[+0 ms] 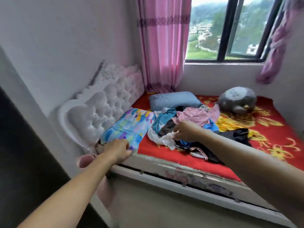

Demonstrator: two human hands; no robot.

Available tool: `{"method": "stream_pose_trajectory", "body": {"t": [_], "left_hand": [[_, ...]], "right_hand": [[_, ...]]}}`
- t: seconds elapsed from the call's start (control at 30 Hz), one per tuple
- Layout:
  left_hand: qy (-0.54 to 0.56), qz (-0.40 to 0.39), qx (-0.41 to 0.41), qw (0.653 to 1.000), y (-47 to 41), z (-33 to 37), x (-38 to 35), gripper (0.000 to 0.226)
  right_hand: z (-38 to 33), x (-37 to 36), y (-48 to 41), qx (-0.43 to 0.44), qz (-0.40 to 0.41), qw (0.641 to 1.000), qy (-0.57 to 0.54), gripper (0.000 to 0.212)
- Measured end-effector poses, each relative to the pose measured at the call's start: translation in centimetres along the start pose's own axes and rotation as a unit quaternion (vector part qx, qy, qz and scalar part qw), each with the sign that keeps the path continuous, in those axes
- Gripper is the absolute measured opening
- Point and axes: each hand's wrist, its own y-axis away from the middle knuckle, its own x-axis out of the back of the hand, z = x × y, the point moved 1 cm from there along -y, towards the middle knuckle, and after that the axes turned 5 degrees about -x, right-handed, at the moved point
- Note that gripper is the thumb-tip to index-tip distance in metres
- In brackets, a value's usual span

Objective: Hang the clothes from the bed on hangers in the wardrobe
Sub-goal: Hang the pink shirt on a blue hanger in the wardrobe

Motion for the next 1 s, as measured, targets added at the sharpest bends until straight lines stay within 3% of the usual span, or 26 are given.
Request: {"method": "stream_pose_trajectory", "body": {"t": [0.27, 0.53, 0.8, 1.0], "left_hand": [[0.004, -0.038, -0.122, 0.992, -17.1, 10.0, -4.0, 0.027], [0.028, -0.090, -0.187, 0.978, -34.0, 14.6, -7.0, 0.023], [0.023, -0.149, -0.213, 0.965, -45.4, 18.1, -10.4, 0.024], [0.027, -0.186, -0.167, 0.968, -52.6, 18.7, -14.9, 0.023]], "right_hand": [[16.1, -2.1, -5.9, -0.140, -0.052, 0.989, -0.007, 0.025], [25.6, -3.2, -16.5, -0.249, -0.074, 0.964, -0.055, 0.027], [33.2, -6.6, -24.9, -0.281, -0.120, 0.949, -0.074, 0.029], [38.4, -11.4, -35.8, -0.247, -0.156, 0.954, -0.074, 0.023]]}}
